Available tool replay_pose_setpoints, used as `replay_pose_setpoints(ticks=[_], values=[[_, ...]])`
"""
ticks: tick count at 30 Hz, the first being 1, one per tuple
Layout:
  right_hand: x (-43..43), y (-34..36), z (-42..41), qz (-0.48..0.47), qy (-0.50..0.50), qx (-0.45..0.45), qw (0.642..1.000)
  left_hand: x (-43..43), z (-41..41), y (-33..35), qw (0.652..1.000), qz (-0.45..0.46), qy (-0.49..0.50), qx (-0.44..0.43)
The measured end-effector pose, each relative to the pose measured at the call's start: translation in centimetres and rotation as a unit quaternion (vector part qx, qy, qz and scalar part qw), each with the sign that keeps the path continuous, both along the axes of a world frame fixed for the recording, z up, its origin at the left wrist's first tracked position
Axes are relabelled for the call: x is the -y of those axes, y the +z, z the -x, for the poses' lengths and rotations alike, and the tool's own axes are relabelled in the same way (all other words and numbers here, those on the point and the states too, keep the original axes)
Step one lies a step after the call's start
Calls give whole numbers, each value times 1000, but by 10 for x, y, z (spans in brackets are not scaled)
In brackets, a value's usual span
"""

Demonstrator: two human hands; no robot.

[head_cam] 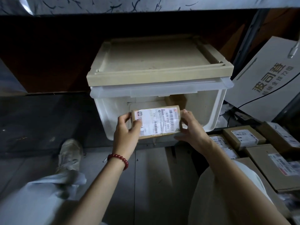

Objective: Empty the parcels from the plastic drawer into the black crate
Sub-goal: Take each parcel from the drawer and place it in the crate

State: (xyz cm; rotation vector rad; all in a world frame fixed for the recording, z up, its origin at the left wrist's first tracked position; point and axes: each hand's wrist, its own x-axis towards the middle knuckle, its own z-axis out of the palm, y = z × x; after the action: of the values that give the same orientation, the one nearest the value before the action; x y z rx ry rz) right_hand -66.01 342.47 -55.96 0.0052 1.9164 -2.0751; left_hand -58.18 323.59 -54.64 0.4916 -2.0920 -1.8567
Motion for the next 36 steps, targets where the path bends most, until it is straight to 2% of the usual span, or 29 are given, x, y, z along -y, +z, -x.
replay_pose_setpoints(ticks=[4,10,15,19,25,29,36], values=[[3,3,-3,24,0,18,1000,0,-2,-2,990,-55,40,121],[-2,4,-3,39,-24,21,999,-3,-3,-3,984,-87,52,145],[-4,2,-1,44,-14,23,999,-2,-3,-5,990,-49,50,123],[-3,0,0,-15,-9,18,1000,-4,-5,-4,993,-3,39,110],[-1,-1,0,-77,-7,39,996,-4,-11,2,996,11,11,89],[1,-4,3,-77,-36,45,995,-3,-10,1,997,34,10,74],[2,-5,7,-54,-51,25,997,-2,-7,-4,997,-15,21,71]])
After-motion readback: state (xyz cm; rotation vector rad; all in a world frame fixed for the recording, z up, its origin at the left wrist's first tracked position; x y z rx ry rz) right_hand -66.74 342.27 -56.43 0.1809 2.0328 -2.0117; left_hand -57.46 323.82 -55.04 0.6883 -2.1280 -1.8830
